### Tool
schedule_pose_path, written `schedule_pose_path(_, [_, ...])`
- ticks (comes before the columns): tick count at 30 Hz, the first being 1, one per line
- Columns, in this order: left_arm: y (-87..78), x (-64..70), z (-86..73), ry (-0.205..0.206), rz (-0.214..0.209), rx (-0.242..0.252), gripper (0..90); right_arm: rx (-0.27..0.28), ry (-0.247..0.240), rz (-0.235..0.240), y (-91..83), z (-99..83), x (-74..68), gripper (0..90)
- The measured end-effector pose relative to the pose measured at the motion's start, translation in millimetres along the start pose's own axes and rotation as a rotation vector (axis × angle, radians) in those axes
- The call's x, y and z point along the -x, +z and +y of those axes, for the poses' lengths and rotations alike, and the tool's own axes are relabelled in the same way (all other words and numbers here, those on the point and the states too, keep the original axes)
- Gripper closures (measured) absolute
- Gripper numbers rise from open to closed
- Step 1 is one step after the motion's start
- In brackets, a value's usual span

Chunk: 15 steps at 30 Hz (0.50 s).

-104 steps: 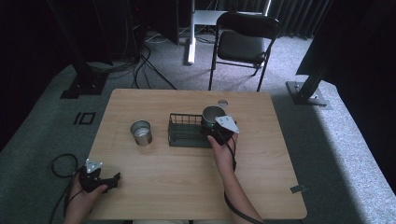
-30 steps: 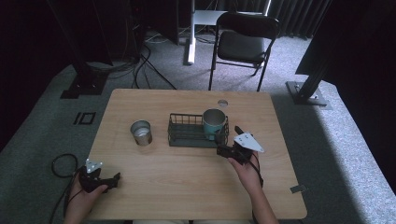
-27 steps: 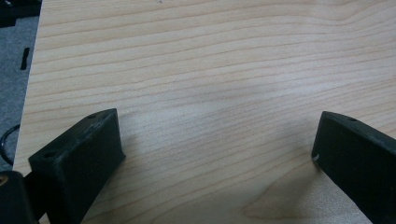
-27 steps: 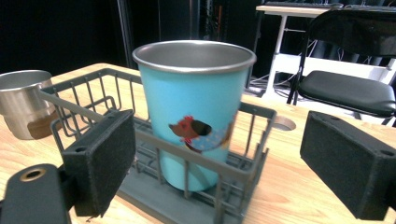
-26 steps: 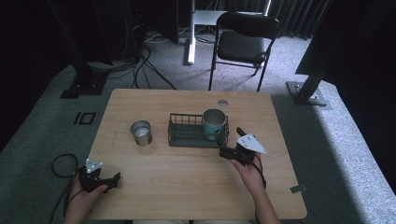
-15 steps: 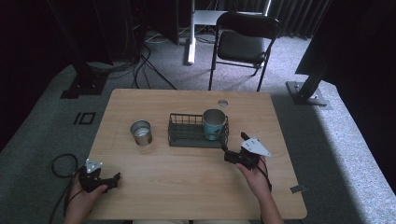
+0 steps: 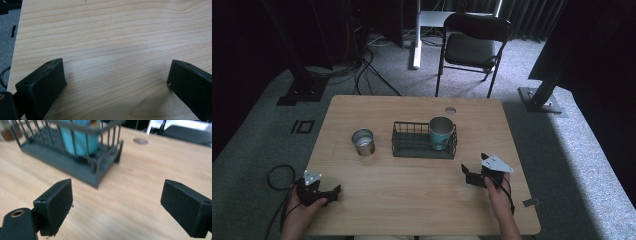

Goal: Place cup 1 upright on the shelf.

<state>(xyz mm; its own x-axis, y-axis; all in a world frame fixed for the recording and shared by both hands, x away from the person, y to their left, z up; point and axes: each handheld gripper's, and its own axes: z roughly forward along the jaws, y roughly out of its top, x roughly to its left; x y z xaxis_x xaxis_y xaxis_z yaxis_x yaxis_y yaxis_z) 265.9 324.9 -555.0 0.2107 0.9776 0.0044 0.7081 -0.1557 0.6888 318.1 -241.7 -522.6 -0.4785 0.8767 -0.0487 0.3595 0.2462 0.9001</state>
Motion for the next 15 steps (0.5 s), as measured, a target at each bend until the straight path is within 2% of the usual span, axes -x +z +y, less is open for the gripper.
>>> schedule_pose_path(3, [0.0, 0.0, 0.0, 0.000, 0.000, 0.000, 2.3, -0.024, 0.057, 0.023, -6.5, -4.0, 7.1, 10.4])
schedule_pose_path(6, [-0.1, -0.1, 0.0, 0.002, 0.000, -0.002, 2.3, -0.044, 0.054, 0.037, -12.9, -7.8, 13.1, 10.5])
schedule_pose_path(8, [-0.1, -0.1, 0.0, 0.002, 0.000, -0.002, 2.3, -0.053, 0.088, 0.052, -16.2, -10.3, 16.1, 15.7])
schedule_pose_path(11, [0.0, 0.0, 0.0, 0.000, 0.000, 0.000, 2.3, -0.067, 0.075, 0.043, -19.4, -14.3, 19.5, 15.7])
schedule_pose_path(15, [-0.1, -0.1, 0.0, 0.002, 0.000, -0.002, 2.3, -0.089, 0.049, 0.067, -24.2, -18.5, 23.5, 17.7])
